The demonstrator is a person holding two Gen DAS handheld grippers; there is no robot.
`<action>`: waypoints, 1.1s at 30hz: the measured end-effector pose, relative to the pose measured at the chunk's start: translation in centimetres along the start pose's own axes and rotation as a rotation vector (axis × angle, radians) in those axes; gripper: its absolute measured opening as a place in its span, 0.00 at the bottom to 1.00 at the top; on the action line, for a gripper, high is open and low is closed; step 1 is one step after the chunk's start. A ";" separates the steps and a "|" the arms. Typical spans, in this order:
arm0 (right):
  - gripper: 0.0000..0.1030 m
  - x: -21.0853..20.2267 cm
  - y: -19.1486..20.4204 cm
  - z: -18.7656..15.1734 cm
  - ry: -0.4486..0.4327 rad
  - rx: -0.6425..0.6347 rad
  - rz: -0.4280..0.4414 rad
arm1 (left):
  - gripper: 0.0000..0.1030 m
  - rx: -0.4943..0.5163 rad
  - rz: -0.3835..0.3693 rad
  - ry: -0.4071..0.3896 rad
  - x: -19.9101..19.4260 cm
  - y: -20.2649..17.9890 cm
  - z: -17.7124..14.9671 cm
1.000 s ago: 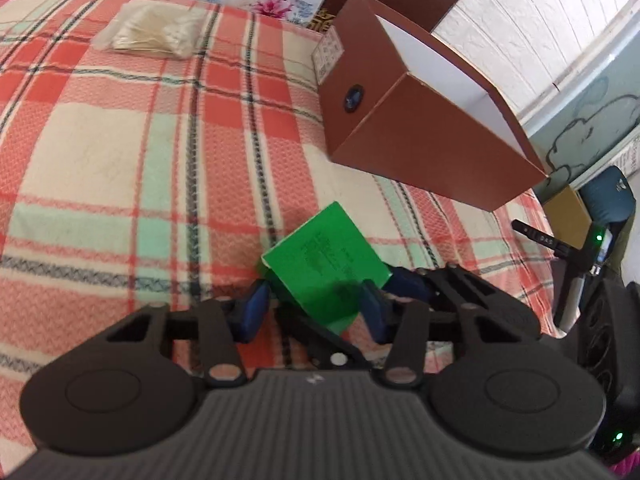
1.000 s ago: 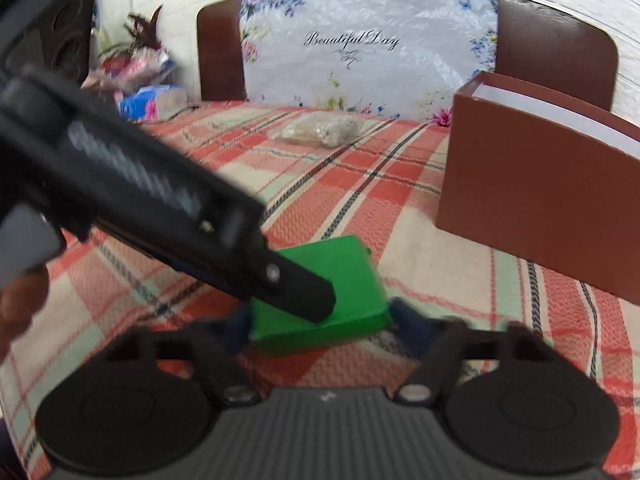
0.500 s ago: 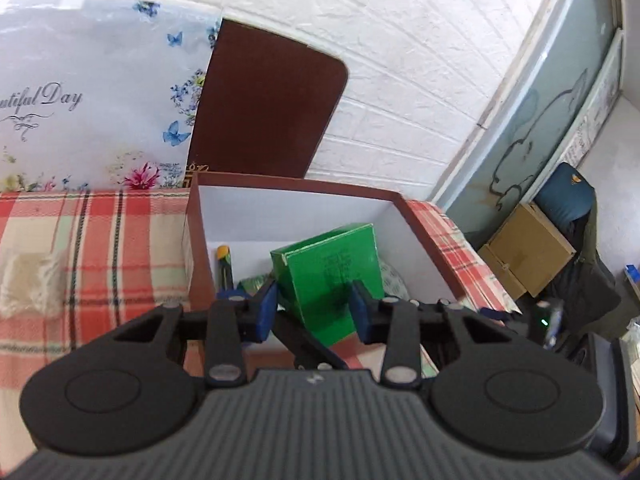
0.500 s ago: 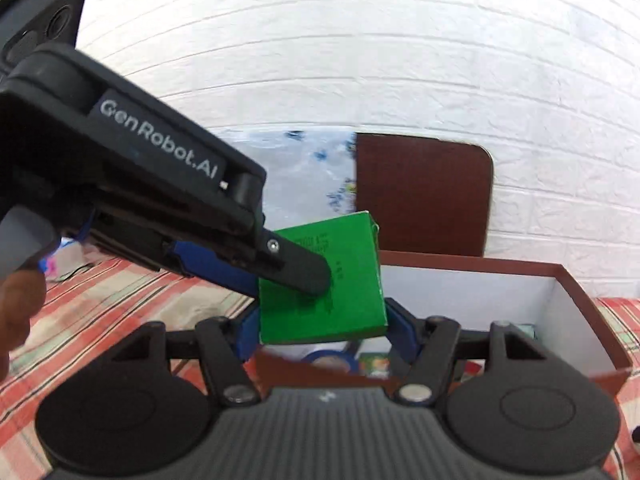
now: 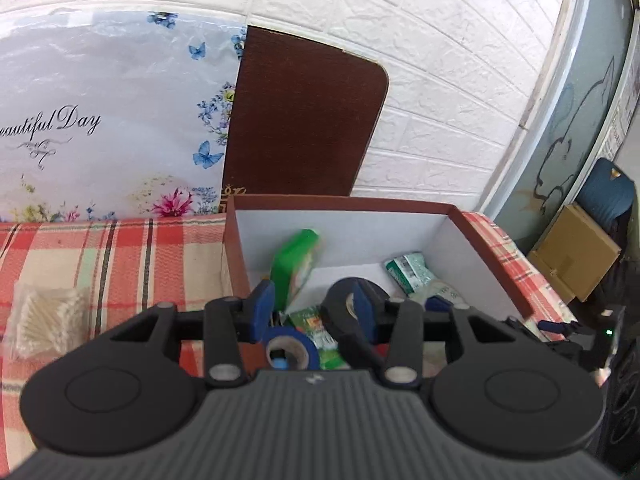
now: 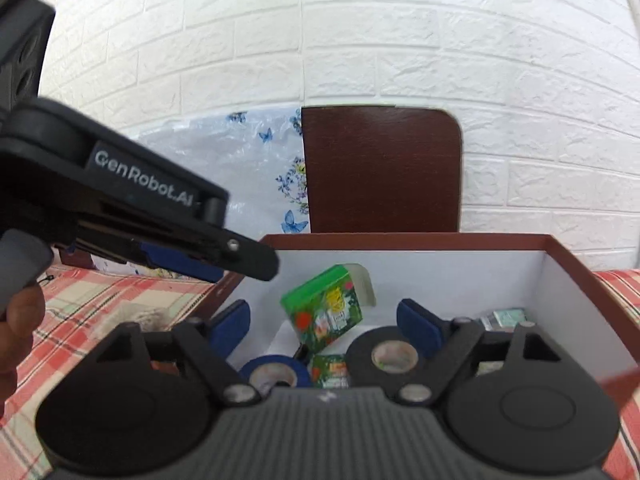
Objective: Organize objects
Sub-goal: 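Place the green box into the brown box and open the left tool, then move the left tool toward the bag of cotton swabs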
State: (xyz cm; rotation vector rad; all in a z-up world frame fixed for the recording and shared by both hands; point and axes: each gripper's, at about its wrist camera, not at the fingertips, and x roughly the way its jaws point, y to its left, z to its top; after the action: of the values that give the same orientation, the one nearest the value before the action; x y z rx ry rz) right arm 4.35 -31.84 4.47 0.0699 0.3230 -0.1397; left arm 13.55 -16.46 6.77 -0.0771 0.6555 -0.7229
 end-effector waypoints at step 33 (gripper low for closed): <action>0.55 15.5 16.5 -1.9 0.328 0.115 0.327 | 0.68 -0.143 0.500 -0.143 -8.9 18.5 -15.4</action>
State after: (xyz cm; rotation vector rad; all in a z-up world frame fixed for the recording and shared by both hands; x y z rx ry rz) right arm 20.79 -17.30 -1.58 0.2590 0.6250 0.1804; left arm 10.55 5.58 -6.06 -0.0904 0.5579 -0.1863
